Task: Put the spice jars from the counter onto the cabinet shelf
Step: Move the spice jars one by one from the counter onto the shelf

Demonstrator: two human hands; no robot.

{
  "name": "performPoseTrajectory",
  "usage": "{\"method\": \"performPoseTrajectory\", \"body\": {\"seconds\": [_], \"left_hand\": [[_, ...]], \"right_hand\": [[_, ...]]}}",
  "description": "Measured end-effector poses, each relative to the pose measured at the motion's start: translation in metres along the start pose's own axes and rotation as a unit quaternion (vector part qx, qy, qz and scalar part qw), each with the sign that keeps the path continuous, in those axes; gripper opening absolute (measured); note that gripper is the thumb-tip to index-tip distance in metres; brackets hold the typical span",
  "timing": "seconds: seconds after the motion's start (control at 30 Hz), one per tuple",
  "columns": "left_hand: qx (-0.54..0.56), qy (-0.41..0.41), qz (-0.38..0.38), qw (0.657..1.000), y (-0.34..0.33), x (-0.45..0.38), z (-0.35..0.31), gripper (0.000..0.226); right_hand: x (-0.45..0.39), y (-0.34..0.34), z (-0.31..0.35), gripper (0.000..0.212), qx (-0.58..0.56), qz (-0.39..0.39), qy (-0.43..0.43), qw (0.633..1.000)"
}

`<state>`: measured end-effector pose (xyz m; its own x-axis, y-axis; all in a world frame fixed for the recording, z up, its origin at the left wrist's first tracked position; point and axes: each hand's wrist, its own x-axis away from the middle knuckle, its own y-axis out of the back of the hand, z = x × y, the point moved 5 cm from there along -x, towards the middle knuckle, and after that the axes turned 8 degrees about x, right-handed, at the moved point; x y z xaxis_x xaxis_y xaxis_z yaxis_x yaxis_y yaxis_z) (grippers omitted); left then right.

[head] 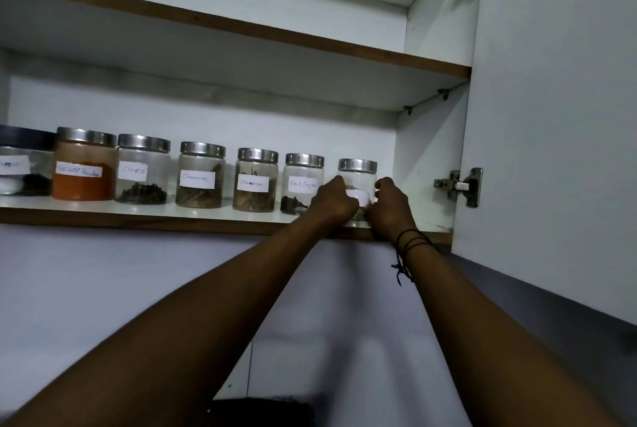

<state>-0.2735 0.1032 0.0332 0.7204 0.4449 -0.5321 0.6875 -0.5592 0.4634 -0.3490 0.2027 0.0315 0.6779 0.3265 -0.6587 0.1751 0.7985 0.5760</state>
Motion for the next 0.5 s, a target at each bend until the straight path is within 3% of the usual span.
{"method": "performPoseTrajectory", "body": {"seconds": [0.17, 0.27, 0.33, 0.5], "left_hand": [[-0.031, -0.015, -0.003, 0.999, -0.003, 0.007, -0.001, 0.029], [-0.011, -0.076, -0.030, 0.997, 0.002, 0.023, -0.009, 0.017], [0.025, -0.115, -0.034, 0.993, 0.005, 0.041, -0.012, 0.023], [0.059, -0.187, 0.014, 0.981, -0.003, 0.097, 0.004, 0.046]], "right_hand": [[0.010, -0.001, 0.002, 0.032, 0.000, 0.002, 0.024, 1.000], [0.028, 0.004, 0.007, 0.012, -0.042, -0.025, 0.062, 0.997], [0.049, 0.007, 0.008, 0.009, -0.064, -0.051, 0.093, 0.992], [0.120, 0.001, 0.003, 0.031, -0.088, -0.087, 0.159, 0.979]]}}
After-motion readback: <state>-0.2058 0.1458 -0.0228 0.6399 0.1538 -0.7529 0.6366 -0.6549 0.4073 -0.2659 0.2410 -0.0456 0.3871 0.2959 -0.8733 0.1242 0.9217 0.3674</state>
